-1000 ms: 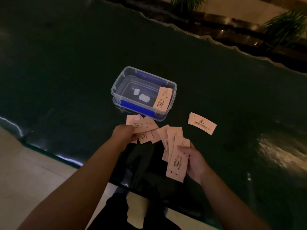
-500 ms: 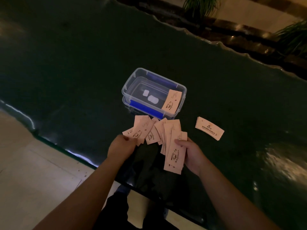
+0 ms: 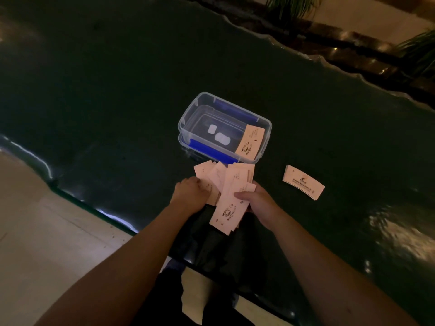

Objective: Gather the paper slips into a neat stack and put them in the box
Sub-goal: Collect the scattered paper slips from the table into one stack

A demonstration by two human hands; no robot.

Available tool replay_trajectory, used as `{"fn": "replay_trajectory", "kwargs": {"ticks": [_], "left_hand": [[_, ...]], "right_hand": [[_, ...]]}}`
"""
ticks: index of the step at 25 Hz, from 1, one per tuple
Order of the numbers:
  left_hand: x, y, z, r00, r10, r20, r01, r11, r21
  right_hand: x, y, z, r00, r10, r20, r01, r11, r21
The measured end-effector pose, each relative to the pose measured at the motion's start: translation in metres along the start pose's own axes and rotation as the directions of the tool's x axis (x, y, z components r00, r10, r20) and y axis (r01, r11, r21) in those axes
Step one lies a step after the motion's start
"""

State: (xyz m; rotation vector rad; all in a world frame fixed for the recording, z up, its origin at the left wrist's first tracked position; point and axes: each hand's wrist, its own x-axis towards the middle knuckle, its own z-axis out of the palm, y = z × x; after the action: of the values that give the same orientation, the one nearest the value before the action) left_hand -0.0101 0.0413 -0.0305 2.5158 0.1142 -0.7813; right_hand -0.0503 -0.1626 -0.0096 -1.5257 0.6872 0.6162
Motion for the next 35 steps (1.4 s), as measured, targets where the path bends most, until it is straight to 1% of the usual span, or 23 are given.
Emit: {"fn": "replay_trajectory", "kwargs": {"ticks": [3,5,7,9,12,14,15,17,19,21,23,26,29,32,35], "left_hand": [[-0.005,0.008,0.008,1.000,-0.024,0.020,0.026,0.994,-0.104],[-0.006,0.011,0.014,0.997,-0.071,0.005,0.069,0.960,-0.271],[-0.008,0.013,0.019,0.990,-0.133,0.049,0.142,0.915,-0.377],[-0.009,0.015,0.023,0.982,-0.164,0.095,0.189,0.889,-0.416],[-0.010,0.017,0.027,0.978,-0.167,0.128,0.206,0.884,-0.420],[-0.011,0.018,0.029,0.976,-0.167,0.137,0.211,0.871,-0.443],[-0.011,0.018,0.030,0.977,-0.165,0.138,0.211,0.858,-0.468],[-0.012,0.018,0.030,0.974,-0.166,0.152,0.222,0.831,-0.511],[-0.014,0.018,0.030,0.963,-0.173,0.205,0.257,0.815,-0.520],[-0.014,0.017,0.032,0.957,-0.173,0.234,0.271,0.819,-0.505],[-0.015,0.017,0.036,0.956,-0.159,0.245,0.262,0.837,-0.481],[-0.013,0.021,0.037,0.959,-0.136,0.251,0.238,0.864,-0.444],[-0.015,0.027,0.038,0.956,-0.120,0.268,0.229,0.875,-0.426],[-0.021,0.028,0.040,0.937,-0.090,0.338,0.244,0.861,-0.447],[-0.025,0.027,0.041,0.922,-0.031,0.386,0.248,0.812,-0.528]], "right_hand": [[0.005,-0.006,0.011,1.000,0.001,-0.027,-0.004,0.994,-0.113],[0.006,-0.008,0.016,0.999,-0.019,-0.043,0.011,0.986,-0.166],[0.005,-0.011,0.019,0.998,-0.015,-0.068,0.002,0.982,-0.190],[0.003,-0.010,0.020,0.997,0.015,-0.081,-0.031,0.980,-0.196],[-0.002,-0.006,0.020,0.996,0.051,-0.077,-0.066,0.975,-0.211],[-0.006,-0.001,0.019,0.995,0.069,-0.076,-0.081,0.982,-0.169],[-0.008,0.003,0.017,0.994,0.079,-0.074,-0.089,0.988,-0.129],[-0.011,0.012,0.013,0.992,0.113,-0.063,-0.113,0.994,0.007],[-0.014,0.023,0.010,0.993,0.114,-0.025,-0.110,0.984,0.141],[-0.016,0.031,0.008,0.994,0.107,-0.030,-0.099,0.976,0.195],[-0.016,0.033,0.008,0.993,0.101,-0.053,-0.091,0.982,0.166],[-0.016,0.029,0.016,0.990,0.108,-0.089,-0.103,0.993,0.058],[-0.020,0.024,0.021,0.991,0.110,-0.082,-0.112,0.994,-0.017],[-0.026,0.028,0.018,0.990,0.110,-0.083,-0.111,0.994,-0.003],[-0.031,0.032,0.012,0.991,0.080,-0.109,-0.080,0.997,0.003]]}}
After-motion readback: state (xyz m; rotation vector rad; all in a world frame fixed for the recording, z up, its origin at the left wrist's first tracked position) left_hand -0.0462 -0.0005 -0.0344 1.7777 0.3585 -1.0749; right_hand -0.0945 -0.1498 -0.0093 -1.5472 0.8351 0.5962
